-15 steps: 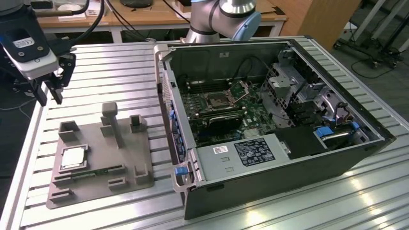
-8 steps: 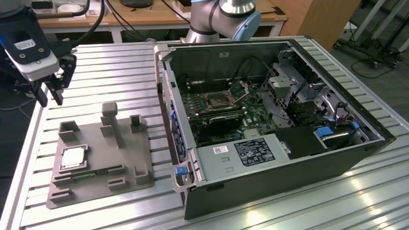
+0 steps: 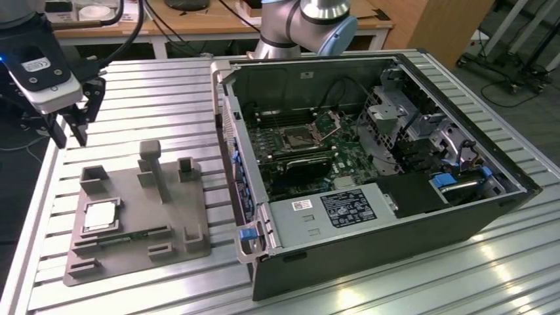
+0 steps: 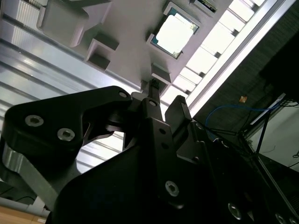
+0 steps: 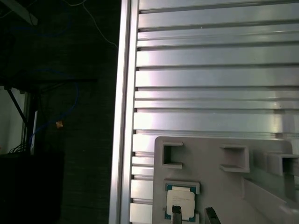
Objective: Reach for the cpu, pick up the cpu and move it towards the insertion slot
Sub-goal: 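Reach for the cpu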
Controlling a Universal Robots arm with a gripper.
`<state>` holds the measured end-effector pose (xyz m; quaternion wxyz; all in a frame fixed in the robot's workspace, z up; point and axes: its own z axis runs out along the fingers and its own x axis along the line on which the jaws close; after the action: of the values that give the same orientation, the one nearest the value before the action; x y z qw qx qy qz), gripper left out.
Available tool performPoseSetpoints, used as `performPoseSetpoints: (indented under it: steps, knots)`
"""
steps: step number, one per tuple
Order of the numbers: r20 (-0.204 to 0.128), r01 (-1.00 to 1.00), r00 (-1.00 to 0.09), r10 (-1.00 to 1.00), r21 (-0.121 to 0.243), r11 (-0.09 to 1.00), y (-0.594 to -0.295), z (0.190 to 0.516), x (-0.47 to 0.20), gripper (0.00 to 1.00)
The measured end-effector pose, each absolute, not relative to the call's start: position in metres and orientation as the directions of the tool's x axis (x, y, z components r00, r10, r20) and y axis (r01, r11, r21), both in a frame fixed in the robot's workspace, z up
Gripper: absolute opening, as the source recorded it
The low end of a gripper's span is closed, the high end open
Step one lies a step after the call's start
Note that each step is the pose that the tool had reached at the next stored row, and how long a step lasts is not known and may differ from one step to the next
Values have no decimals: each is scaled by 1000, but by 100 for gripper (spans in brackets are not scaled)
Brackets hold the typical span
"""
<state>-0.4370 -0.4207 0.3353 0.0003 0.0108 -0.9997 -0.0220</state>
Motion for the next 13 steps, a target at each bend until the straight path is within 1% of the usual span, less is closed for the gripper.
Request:
performPoseSetpoints:
  steps: [5,13]
  knots:
    - [0,-22,-1000,-22,44,999,-423,331,-437,33]
    - [0,-22,-1000,-22,49,999,-438,322,-437,33]
